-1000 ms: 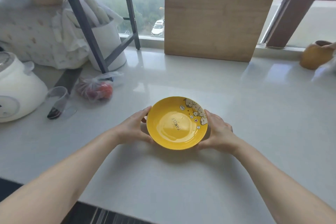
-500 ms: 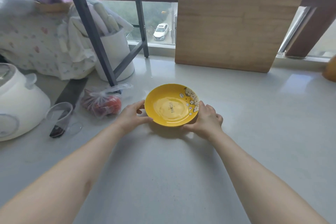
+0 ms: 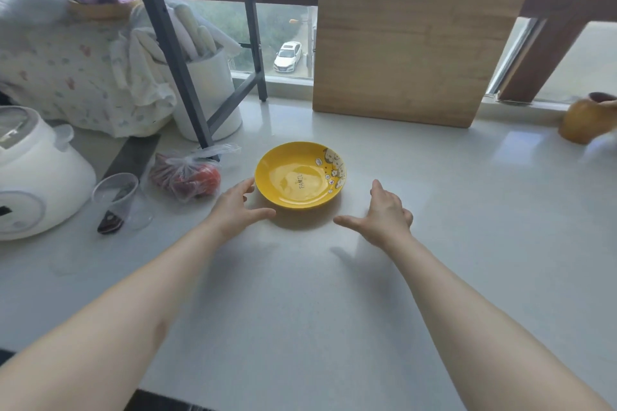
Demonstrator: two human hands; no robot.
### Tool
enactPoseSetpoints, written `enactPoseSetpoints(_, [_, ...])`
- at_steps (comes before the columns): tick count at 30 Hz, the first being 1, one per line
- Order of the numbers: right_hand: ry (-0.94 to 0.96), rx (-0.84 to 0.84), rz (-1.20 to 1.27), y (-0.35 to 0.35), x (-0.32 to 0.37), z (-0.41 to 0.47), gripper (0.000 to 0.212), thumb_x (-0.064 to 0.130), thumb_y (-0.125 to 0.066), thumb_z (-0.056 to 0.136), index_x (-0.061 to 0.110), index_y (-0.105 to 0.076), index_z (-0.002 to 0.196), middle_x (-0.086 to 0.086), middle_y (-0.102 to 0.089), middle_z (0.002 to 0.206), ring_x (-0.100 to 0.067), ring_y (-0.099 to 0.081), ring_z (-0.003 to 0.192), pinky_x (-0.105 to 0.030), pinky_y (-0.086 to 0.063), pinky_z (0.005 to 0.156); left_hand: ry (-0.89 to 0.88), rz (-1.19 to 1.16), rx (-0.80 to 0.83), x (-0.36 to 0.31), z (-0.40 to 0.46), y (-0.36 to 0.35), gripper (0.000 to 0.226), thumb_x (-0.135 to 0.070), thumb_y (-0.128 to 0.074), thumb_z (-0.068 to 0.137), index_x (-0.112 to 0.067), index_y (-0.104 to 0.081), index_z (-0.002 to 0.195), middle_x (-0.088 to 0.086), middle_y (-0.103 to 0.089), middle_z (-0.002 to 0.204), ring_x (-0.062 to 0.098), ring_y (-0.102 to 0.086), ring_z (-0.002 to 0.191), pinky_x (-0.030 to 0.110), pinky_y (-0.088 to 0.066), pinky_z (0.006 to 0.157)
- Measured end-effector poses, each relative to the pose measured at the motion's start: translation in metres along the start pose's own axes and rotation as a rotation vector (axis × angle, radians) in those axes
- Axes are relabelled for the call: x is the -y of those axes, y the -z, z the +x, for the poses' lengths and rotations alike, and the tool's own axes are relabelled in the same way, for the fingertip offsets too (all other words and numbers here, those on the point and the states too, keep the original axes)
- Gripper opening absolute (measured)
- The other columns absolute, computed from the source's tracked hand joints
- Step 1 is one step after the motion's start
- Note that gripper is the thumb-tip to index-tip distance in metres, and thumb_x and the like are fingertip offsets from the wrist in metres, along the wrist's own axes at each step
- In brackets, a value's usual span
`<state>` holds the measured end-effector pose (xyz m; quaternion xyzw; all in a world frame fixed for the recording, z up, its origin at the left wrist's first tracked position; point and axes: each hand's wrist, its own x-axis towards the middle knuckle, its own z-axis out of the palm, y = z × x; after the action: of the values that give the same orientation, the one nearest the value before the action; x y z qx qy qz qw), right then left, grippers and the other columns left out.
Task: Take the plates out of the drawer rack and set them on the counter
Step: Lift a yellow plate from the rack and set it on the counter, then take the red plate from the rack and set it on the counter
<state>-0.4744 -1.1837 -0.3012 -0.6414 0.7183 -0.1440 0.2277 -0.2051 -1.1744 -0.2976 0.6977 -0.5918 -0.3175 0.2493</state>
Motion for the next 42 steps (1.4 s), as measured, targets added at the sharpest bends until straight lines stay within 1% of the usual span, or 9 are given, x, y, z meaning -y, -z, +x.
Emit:
enactPoseSetpoints(7, [-0.003, -0.053, 0.131, 0.041, -0.058, -0.078, 0.106, 0.061, -0.073, 0.071, 0.013, -0.019, 0.15, -0.005, -0.039, 0.148, -0.027, -0.029, 0.14, -0.048, -0.03, 0.105, -0.212, -0.038, -0.055, -0.056, -0.09, -0.028, 0.083, -0.03, -0.081, 0.074, -0.016, -0.041, 0.144, 0.004, -0.049, 0.141, 0.016, -0.046, 0.125, 0.026, -0.038, 0.103])
enactPoseSetpoints(11, [0.149, -0.122, 0.212, 0.064, -0.091, -0.176, 0.108, 0.053, -0.075, 0.073, 0.012, -0.015, 0.153, -0.004, -0.039, 0.149, -0.022, -0.029, 0.139, -0.039, -0.028, 0.112, -0.41, -0.145, -0.07, -0.094, -0.189, -0.065, 0.08, -0.034, -0.082, 0.071, -0.019, -0.045, 0.14, -0.001, -0.051, 0.137, 0.009, -0.05, 0.114, 0.01, -0.043, 0.081])
enactPoseSetpoints(16, [0.425, -0.103, 0.211, 0.073, -0.157, -0.328, 0.111, 0.062, -0.072, 0.067, 0.014, -0.021, 0.153, 0.002, -0.047, 0.14, -0.011, -0.042, 0.125, -0.022, -0.029, 0.105, -0.611, -0.098, 0.145, -0.08, -0.336, -0.128, 0.078, -0.049, -0.074, 0.07, -0.03, -0.044, 0.138, -0.012, -0.049, 0.135, 0.004, -0.047, 0.118, 0.011, -0.039, 0.091])
enactPoseSetpoints(19, [0.421, 0.058, 0.106, 0.05, -0.214, -0.392, 0.108, 0.072, -0.063, 0.067, 0.023, -0.021, 0.153, 0.009, -0.047, 0.142, -0.007, -0.042, 0.127, -0.03, -0.036, 0.109, -0.567, 0.025, 0.313, -0.037, -0.393, -0.169, 0.082, -0.051, -0.075, 0.071, -0.037, -0.036, 0.142, -0.022, -0.038, 0.138, -0.01, -0.031, 0.128, 0.009, -0.03, 0.103])
enactPoseSetpoints(21, [0.37, 0.152, 0.023, 0.027, -0.251, -0.416, 0.108, 0.076, -0.056, 0.066, 0.027, -0.017, 0.153, 0.009, -0.045, 0.145, -0.008, -0.039, 0.132, -0.037, -0.038, 0.11, -0.516, 0.12, 0.375, -0.005, -0.413, -0.194, 0.086, -0.048, -0.077, 0.072, -0.035, -0.032, 0.145, -0.023, -0.034, 0.138, -0.012, -0.024, 0.128, 0.018, -0.029, 0.11])
enactPoseSetpoints(24, [0.25, 0.271, -0.06, -0.01, -0.296, -0.433, 0.113, 0.072, -0.066, 0.067, 0.028, -0.009, 0.155, 0.007, -0.04, 0.148, -0.011, -0.034, 0.136, -0.041, -0.037, 0.11, -0.417, 0.295, 0.477, 0.035, -0.424, -0.226, 0.099, -0.048, -0.079, 0.07, -0.029, -0.024, 0.15, -0.012, -0.032, 0.148, 0.003, -0.024, 0.136, 0.033, -0.03, 0.115])
enactPoseSetpoints(27, [0.139, 0.349, -0.112, -0.039, -0.318, -0.437, 0.117, 0.058, -0.078, 0.067, 0.024, -0.008, 0.155, 0.004, -0.036, 0.151, -0.015, -0.032, 0.139, -0.038, -0.034, 0.112, -0.346, 0.421, 0.541, 0.064, -0.424, -0.248, 0.115, -0.052, -0.08, 0.065, -0.022, -0.014, 0.153, -0.004, -0.024, 0.155, 0.016, -0.02, 0.142, 0.037, -0.026, 0.117])
enactPoseSetpoints(35, [0.034, 0.458, -0.185, -0.096, -0.34, -0.418, 0.123, 0.047, -0.088, 0.055, 0.027, -0.014, 0.151, 0.0, -0.049, 0.133, -0.022, -0.044, 0.126, -0.038, -0.043, 0.101, -0.207, 0.591, 0.531, 0.116, -0.406, -0.282, 0.133, -0.055, -0.085, 0.054, -0.019, -0.004, 0.153, 0.002, -0.017, 0.159, 0.023, -0.019, 0.145, 0.041, -0.025, 0.116])
enactPoseSetpoints(42, [0.028, 0.443, -0.108, -0.107, -0.337, -0.415, 0.127, 0.052, -0.089, 0.044, 0.037, -0.012, 0.144, 0.005, -0.057, 0.122, -0.019, -0.054, 0.112, -0.038, -0.047, 0.09, -0.216, 0.531, 0.506, 0.126, -0.405, -0.292, 0.137, -0.056, -0.086, 0.049, -0.023, -0.004, 0.152, 0.0, -0.024, 0.157, 0.021, -0.027, 0.142, 0.042, -0.029, 0.113])
